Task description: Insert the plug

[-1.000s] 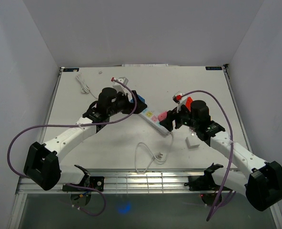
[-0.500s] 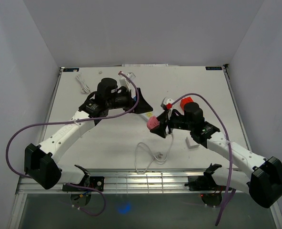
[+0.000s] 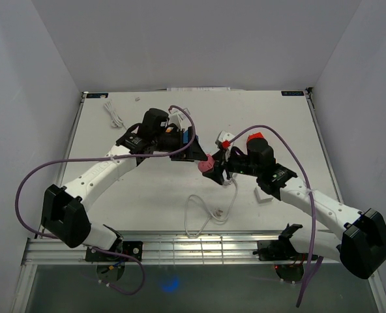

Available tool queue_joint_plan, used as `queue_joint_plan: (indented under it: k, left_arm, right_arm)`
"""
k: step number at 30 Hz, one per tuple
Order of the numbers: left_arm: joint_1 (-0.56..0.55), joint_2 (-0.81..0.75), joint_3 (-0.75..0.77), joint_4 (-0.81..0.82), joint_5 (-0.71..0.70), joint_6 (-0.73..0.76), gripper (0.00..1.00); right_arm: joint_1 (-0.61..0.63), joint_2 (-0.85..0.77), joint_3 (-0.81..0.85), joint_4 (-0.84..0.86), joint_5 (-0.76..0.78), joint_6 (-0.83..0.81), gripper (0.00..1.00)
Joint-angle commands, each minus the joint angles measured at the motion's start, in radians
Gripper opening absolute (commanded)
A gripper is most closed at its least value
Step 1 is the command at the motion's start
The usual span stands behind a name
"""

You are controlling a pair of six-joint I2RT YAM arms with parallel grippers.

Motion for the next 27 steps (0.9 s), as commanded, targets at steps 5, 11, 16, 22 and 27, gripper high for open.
queue_joint_plan:
  k: [5, 11, 16, 22, 27]
  left_arm:
    - [0.001, 0.033, 0.028, -0.012, 0.039, -0.007, 0.79]
    - [0.001, 0.056, 0.025, 0.005, 0.055, -0.013, 0.64]
    - [0.001, 0.067, 0.024, 0.009, 0.053, -0.013, 0.56]
    - [0.001, 0.076, 0.016, 0.011, 0.049, -0.007, 0.43]
    - [0.001, 0.067, 0.021, -0.004, 0.032, 0.006, 0.48]
  right_arm:
    - [0.026, 0.002, 0.055, 0.029, 0.030, -0.055, 0.29]
    - [0.035, 0.014, 0.066, 0.014, 0.033, -0.078, 0.29]
    - [0.044, 0.037, 0.074, 0.014, 0.033, -0.086, 0.29]
    - [0.060, 0.065, 0.086, 0.012, 0.038, -0.098, 0.29]
    - [0.072, 0.079, 0.094, -0.002, 0.052, -0.112, 0.28]
